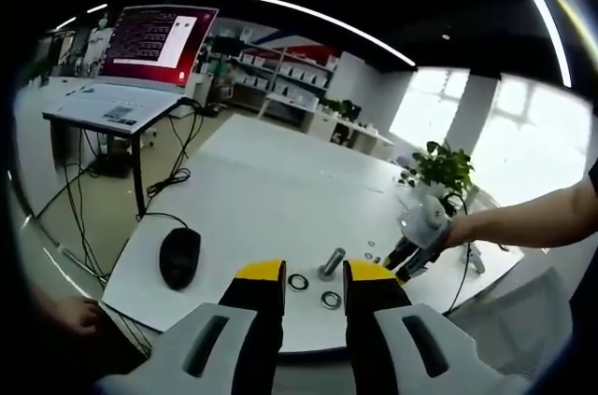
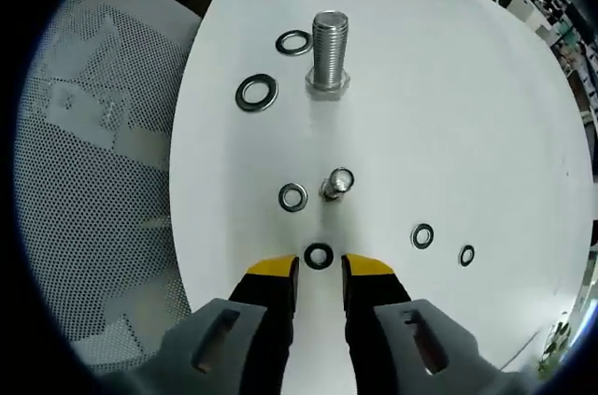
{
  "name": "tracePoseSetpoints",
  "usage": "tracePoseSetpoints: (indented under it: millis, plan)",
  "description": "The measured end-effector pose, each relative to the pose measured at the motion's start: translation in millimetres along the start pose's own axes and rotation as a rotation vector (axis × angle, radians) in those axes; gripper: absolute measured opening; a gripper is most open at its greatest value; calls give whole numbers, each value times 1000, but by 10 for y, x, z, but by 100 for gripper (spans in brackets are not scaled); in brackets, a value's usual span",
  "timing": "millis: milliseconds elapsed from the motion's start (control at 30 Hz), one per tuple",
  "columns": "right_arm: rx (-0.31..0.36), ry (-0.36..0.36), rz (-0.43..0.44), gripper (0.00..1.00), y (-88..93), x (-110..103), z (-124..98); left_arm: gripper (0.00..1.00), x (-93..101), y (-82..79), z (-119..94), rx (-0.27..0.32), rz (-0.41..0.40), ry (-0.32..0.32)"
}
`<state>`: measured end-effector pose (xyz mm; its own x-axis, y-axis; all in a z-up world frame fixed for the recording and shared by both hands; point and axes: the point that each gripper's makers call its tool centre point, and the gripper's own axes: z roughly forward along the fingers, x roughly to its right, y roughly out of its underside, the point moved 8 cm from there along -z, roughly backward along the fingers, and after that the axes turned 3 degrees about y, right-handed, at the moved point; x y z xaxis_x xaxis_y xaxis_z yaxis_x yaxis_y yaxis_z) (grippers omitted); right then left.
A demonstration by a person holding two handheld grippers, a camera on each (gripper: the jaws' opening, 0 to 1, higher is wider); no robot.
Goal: Place the washer onto the threaded stud by aligning its center hole with the stud, sliding it down to the base, and recovering from edge contact or off-axis alignment until the washer reaches the visible bottom stop.
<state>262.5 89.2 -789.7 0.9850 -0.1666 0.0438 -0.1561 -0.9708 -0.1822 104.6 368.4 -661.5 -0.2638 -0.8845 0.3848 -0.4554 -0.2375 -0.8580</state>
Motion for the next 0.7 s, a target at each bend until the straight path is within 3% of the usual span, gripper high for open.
tracePoseSetpoints:
  millis: [133, 233, 467, 700]
  plan:
    - [-8, 7, -55, 20, -3, -18, -2, 22, 16, 0, 1, -2, 1, 0]
    - [-6, 5, -40, 20, -6, 1, 1, 22, 24, -1, 1, -2, 1, -1]
    - [8, -4, -95, 20, -1, 27, 14, 22, 6, -1, 4, -3, 0, -2]
    - [-21, -6, -114, 20, -28, 42, 29, 22, 5, 0, 9, -6, 0, -2]
